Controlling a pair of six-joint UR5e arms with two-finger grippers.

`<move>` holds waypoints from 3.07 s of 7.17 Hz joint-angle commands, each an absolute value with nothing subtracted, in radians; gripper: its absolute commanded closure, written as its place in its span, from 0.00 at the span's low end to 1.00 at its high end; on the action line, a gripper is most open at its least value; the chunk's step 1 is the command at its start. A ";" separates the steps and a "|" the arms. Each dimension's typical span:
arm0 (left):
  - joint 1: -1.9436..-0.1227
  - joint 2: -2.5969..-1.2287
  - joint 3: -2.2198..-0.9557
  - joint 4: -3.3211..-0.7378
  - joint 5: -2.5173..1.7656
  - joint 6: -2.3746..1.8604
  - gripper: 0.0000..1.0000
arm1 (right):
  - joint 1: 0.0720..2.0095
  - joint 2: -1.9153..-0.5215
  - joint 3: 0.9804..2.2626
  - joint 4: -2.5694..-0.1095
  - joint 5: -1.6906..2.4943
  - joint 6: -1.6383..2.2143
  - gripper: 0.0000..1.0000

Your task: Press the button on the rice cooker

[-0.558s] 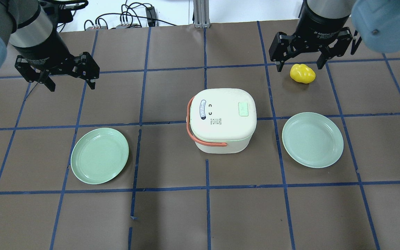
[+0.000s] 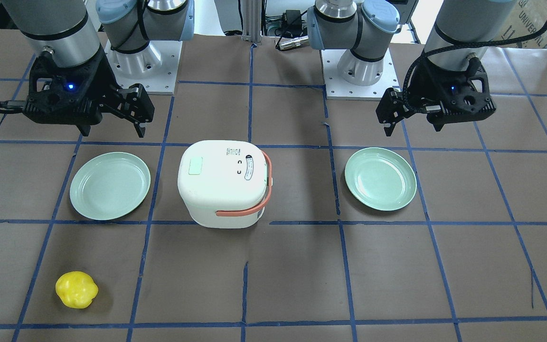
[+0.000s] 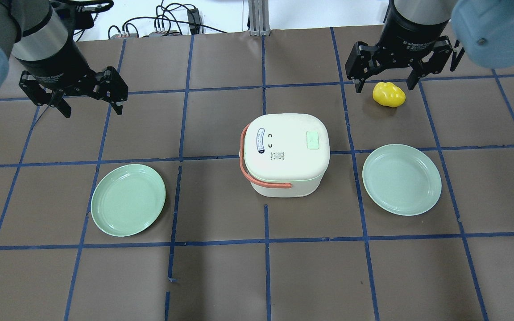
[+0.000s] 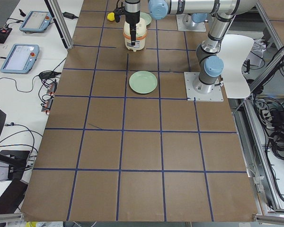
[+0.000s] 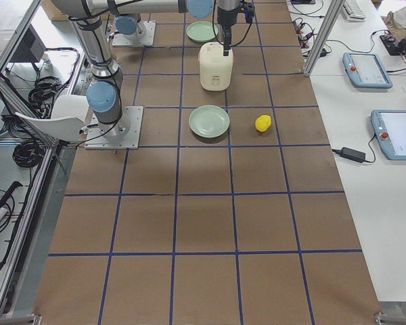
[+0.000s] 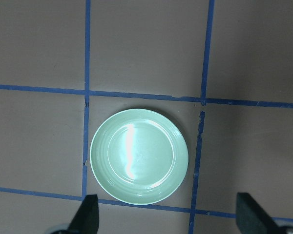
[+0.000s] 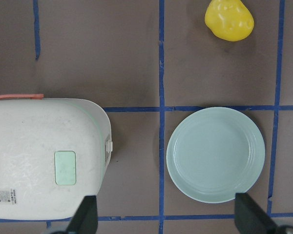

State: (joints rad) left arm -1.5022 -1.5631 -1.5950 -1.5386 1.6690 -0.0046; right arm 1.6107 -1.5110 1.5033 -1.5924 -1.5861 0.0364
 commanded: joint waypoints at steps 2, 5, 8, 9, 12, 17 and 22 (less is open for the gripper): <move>-1.502 -1.563 -1.595 -1.539 1.669 -0.005 0.00 | 1.612 -1.511 1.503 -1.595 -1.594 0.025 0.00; -1.502 -1.563 -1.595 -1.539 1.669 -0.005 0.00 | 1.618 -1.517 1.490 -1.585 -1.598 0.017 0.00; -1.502 -1.563 -1.595 -1.539 1.669 -0.005 0.00 | 1.617 -1.519 1.489 -1.582 -1.580 0.032 0.00; -1.502 -1.563 -1.595 -1.539 1.669 -0.005 0.00 | 1.618 -1.517 1.489 -1.583 -1.557 0.072 0.00; -1.502 -1.563 -1.594 -1.539 1.669 -0.005 0.00 | 1.614 -1.511 1.489 -1.597 -1.548 0.066 0.15; -1.502 -1.563 -1.595 -1.539 1.669 -0.005 0.00 | 1.658 -1.505 1.491 -1.569 -1.489 0.103 0.92; -1.502 -1.563 -1.595 -1.539 1.669 -0.005 0.00 | 1.753 -1.464 1.491 -1.632 -1.491 0.217 0.92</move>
State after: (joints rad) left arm -1.5018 -1.5631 -1.5953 -1.5386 1.6690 -0.0046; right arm 1.7382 -1.4827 1.4917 -1.6102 -1.4906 0.1725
